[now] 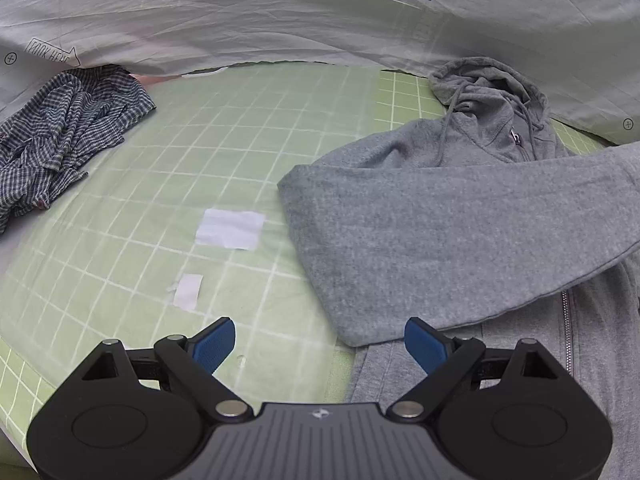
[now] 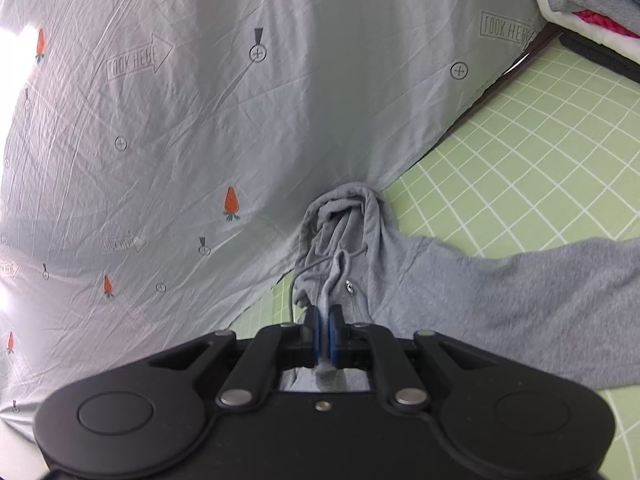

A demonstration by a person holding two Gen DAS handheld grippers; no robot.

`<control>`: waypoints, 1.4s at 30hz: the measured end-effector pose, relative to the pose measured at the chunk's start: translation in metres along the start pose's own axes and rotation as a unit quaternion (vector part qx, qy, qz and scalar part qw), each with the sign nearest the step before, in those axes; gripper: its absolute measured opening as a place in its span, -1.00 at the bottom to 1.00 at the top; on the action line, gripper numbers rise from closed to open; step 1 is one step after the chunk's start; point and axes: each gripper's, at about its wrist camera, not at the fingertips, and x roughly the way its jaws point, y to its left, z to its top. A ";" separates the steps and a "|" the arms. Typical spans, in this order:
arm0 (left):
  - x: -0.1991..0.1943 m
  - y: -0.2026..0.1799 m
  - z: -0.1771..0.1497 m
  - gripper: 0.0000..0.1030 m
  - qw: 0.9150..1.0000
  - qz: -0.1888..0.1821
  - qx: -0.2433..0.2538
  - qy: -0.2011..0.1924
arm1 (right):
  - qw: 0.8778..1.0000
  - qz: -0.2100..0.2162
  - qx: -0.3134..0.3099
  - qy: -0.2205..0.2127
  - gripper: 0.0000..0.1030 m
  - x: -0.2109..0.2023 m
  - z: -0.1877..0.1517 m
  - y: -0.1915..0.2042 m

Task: Fold clothes

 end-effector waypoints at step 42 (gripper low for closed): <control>0.038 -0.002 0.066 0.79 0.998 -0.030 -0.053 0.020 | 0.925 -0.377 0.033 -0.045 -0.41 -0.054 0.021 -0.193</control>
